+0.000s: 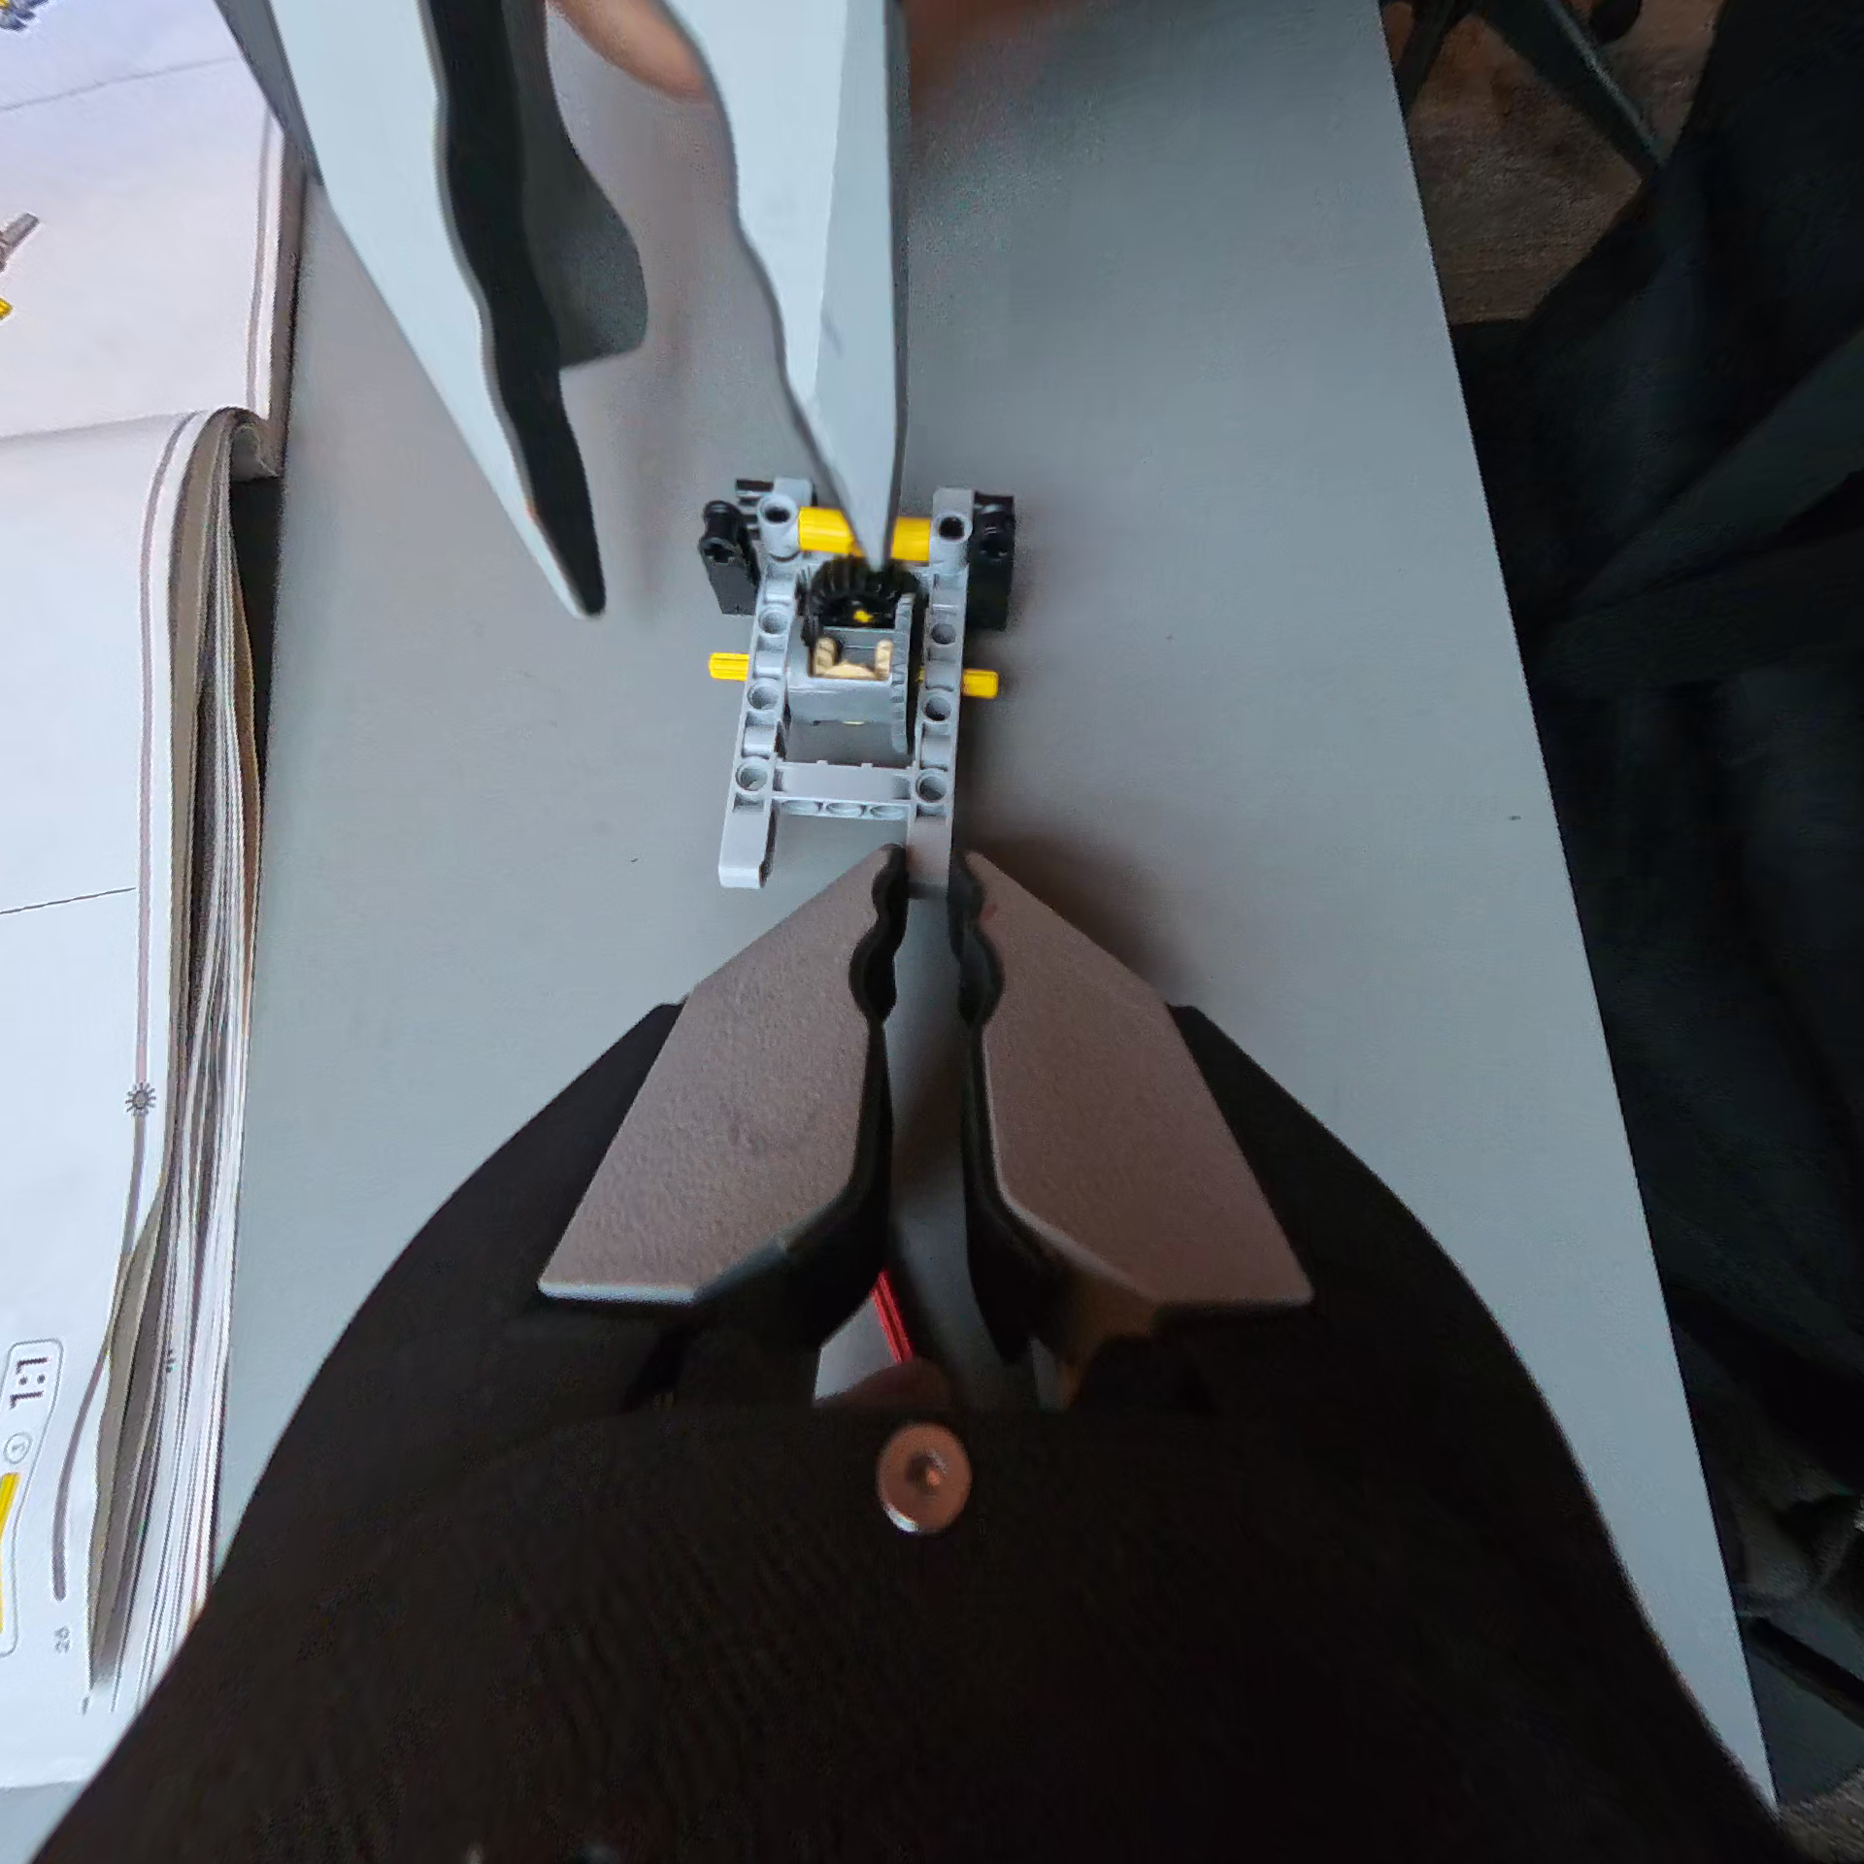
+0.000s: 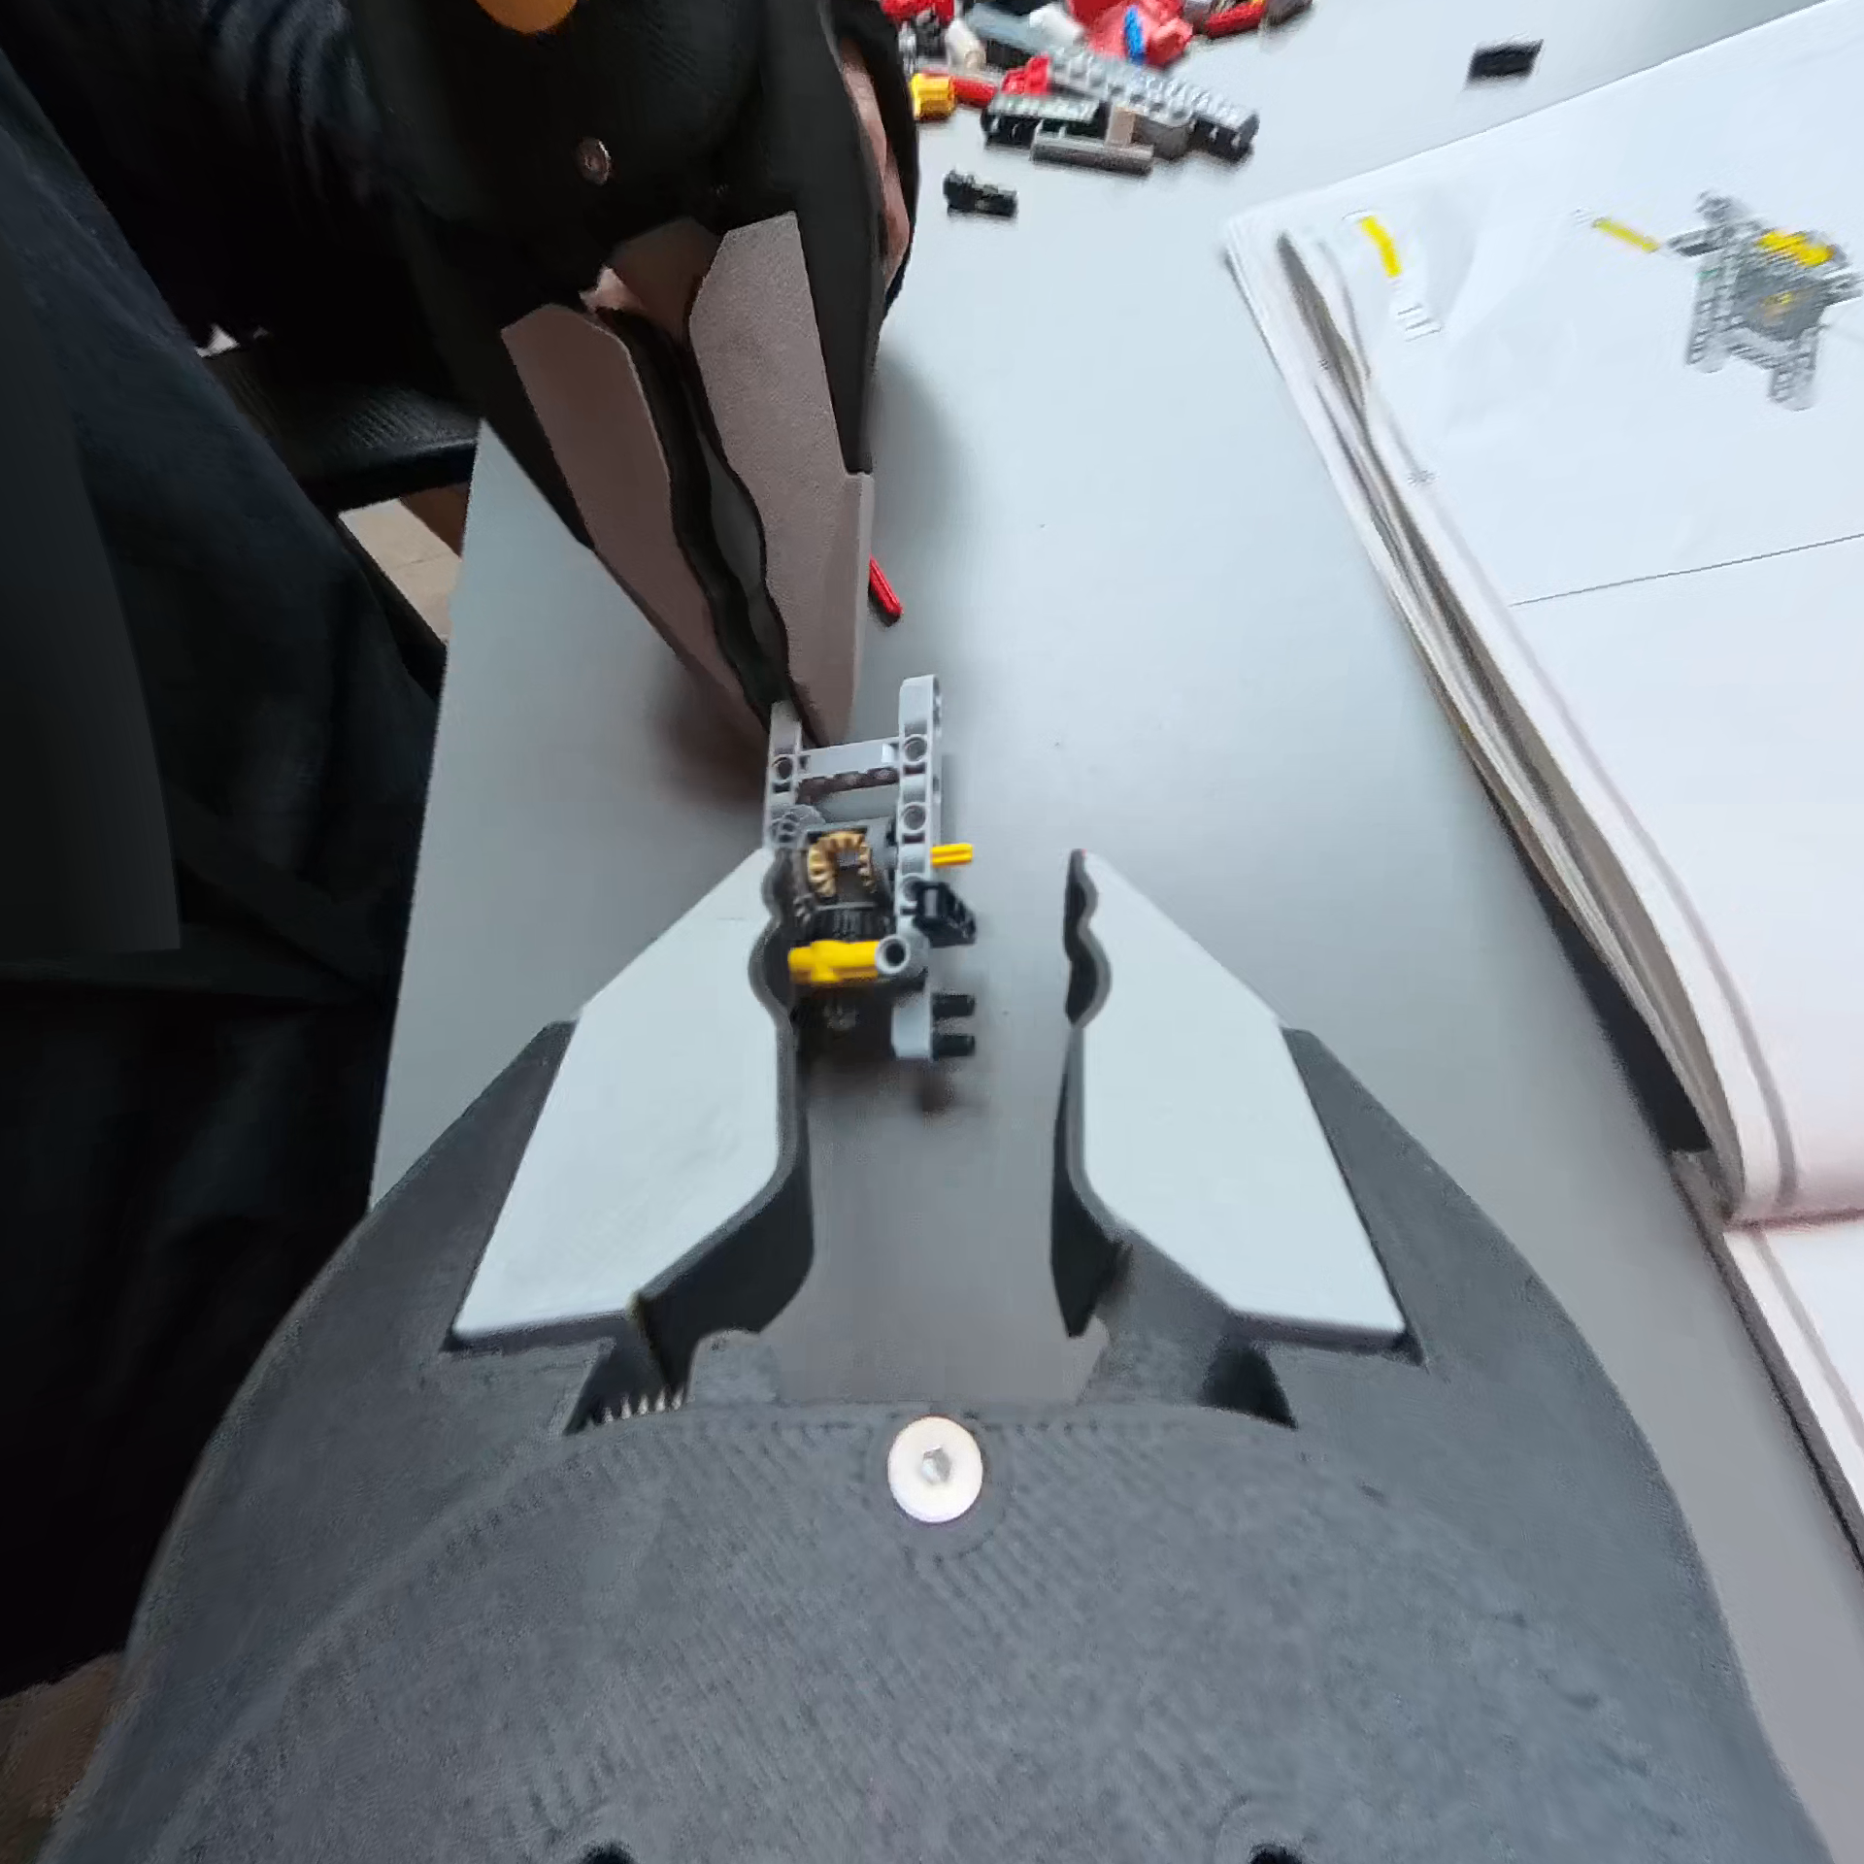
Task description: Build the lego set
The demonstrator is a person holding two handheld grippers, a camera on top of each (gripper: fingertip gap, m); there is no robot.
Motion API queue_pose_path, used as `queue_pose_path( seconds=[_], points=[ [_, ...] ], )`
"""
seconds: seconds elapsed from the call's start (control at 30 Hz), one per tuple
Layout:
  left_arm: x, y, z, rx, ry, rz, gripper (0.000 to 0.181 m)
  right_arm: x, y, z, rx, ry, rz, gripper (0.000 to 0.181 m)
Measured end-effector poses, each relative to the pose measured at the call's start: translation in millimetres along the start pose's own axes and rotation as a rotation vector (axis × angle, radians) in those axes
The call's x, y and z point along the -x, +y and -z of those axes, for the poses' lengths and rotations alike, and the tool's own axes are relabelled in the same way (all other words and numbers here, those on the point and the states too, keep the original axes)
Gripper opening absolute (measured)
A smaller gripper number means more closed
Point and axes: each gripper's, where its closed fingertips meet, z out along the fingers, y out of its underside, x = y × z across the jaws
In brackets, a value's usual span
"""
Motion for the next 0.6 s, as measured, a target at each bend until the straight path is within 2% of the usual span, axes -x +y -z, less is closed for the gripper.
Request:
queue_pose_path(
  seconds=[0.1, 0.17, 0.37, 0.6],
  points=[
    [2.1, 0.5, 0.3, 0.0, -0.008, 0.0, 0.005, 4.0, -4.5, 15.4, -0.06, -0.02, -0.025, 0.053],
    [6.4, 0.9, 0.6, 0.001, -0.036, -0.009, 0.005, 1.5, 0.7, 20.9, -0.067, 0.027, -0.019, 0.062],
    [23.7, 1.5, 1.9, 0.001, -0.121, 0.027, 0.005, -7.9, 26.2, 39.2, -0.067, 0.201, 0.02, 0.071],
    [38.6, -16.3, -14.1, -0.025, -0.14, 0.44, 0.005, -23.4, 73.6, 61.2, 0.0, 0.408, 0.008, 0.067]
  ],
)
